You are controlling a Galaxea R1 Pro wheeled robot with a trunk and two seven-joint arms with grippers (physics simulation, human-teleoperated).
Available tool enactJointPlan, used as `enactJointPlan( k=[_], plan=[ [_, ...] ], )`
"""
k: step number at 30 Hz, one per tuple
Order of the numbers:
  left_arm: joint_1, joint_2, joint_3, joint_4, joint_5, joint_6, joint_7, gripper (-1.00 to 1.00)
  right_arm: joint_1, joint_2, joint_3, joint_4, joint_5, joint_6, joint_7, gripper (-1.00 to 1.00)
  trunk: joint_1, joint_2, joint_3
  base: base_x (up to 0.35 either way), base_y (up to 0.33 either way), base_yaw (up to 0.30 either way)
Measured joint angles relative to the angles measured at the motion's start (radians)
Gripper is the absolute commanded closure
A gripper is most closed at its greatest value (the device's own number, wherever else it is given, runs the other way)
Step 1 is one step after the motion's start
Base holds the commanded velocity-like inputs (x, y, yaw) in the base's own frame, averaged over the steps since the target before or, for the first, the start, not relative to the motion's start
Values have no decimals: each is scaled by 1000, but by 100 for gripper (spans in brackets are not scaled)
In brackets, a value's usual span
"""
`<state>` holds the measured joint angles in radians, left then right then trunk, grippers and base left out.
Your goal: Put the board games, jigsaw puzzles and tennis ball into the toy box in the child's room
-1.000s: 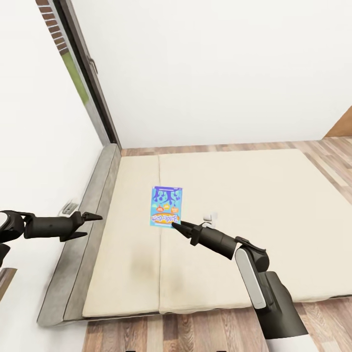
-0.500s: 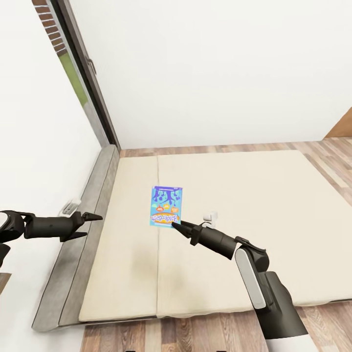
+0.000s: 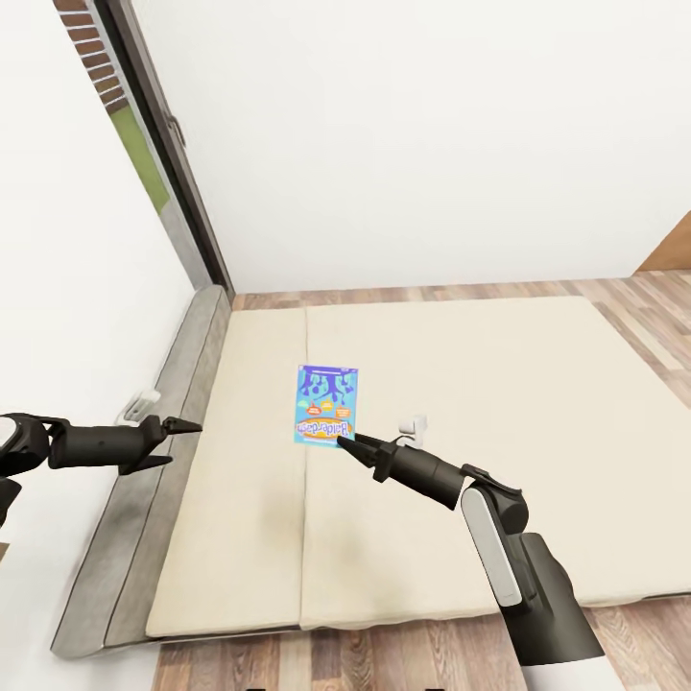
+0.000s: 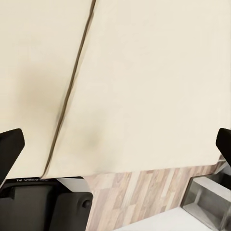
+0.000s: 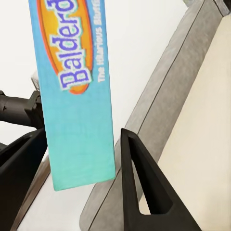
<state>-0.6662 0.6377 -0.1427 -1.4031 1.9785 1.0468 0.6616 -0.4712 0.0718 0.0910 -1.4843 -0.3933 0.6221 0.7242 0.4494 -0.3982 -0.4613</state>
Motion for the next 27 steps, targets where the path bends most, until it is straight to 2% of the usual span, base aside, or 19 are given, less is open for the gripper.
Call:
enactJointPlan(
  k=[22, 27],
  plan=[
    [0, 0, -3, 0, 0, 0, -2, -100, 0, 0, -1, 1, 1, -1, 0, 100, 0, 0, 31, 1, -2, 38],
    [0, 0, -4, 0, -1, 0, 0, -100, 0, 0, -1, 1, 0, -22, 0, 100, 0, 0, 39, 0, 0, 67]
  ],
)
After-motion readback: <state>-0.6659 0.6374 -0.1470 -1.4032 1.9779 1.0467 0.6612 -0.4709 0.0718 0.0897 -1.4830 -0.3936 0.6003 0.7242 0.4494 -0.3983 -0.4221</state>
